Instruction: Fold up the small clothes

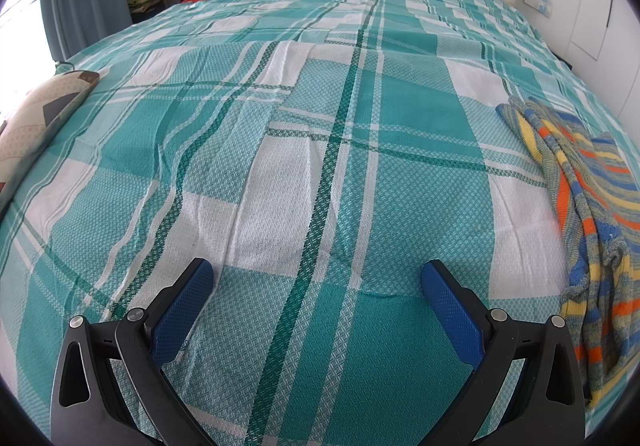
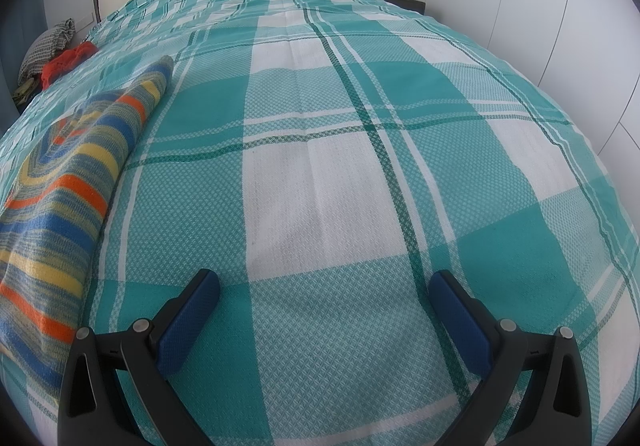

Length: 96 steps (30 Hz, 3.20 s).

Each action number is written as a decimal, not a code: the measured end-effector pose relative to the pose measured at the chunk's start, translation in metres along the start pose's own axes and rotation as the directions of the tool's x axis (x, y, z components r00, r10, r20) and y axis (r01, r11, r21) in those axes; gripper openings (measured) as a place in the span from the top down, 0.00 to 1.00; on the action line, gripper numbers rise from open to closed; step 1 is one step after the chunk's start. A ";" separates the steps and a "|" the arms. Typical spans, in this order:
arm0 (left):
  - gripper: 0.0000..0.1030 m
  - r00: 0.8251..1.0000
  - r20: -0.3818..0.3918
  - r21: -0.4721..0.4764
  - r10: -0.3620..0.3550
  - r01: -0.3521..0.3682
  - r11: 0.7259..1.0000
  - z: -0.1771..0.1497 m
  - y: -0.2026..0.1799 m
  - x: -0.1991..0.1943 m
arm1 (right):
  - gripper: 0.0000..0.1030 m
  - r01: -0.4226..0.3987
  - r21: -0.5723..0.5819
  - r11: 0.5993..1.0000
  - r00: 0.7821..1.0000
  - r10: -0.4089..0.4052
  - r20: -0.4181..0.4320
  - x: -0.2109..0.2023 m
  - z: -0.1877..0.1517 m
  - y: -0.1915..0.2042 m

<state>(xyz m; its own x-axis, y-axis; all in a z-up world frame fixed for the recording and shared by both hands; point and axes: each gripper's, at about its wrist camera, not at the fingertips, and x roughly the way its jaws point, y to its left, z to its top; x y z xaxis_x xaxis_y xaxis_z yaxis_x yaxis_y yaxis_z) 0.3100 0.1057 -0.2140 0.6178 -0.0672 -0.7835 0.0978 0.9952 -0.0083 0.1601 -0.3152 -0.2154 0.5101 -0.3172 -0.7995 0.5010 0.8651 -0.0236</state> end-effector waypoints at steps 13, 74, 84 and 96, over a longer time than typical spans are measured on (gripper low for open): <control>0.00 1.000 0.006 -0.002 0.000 0.000 1.000 0.001 0.000 -0.001 | 0.00 0.000 0.000 1.000 1.000 0.000 0.000 0.000 0.000 0.000; 0.00 0.990 0.141 0.141 0.003 -0.023 0.990 -0.011 -0.122 -0.210 | 0.09 -0.292 -0.311 0.905 0.954 0.296 -0.034 -0.151 0.039 0.026; 0.00 0.998 -0.039 0.110 0.056 -0.051 0.993 -0.050 -0.128 -0.276 | 0.03 -0.217 -0.285 0.934 0.971 0.237 0.037 -0.260 -0.005 0.007; 0.00 0.997 -0.016 0.207 0.076 -0.071 0.976 -0.095 -0.133 -0.350 | 0.03 -0.211 -0.286 0.935 0.975 0.222 0.005 -0.328 -0.053 0.007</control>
<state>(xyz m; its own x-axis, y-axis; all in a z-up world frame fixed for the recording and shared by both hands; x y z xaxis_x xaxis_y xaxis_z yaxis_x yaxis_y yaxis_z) 0.0069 0.0036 0.0020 0.6106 0.0101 -0.7919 0.2129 0.9610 0.1764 -0.0403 -0.1845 0.0149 0.6120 -0.1192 -0.7818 0.1602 0.9868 -0.0251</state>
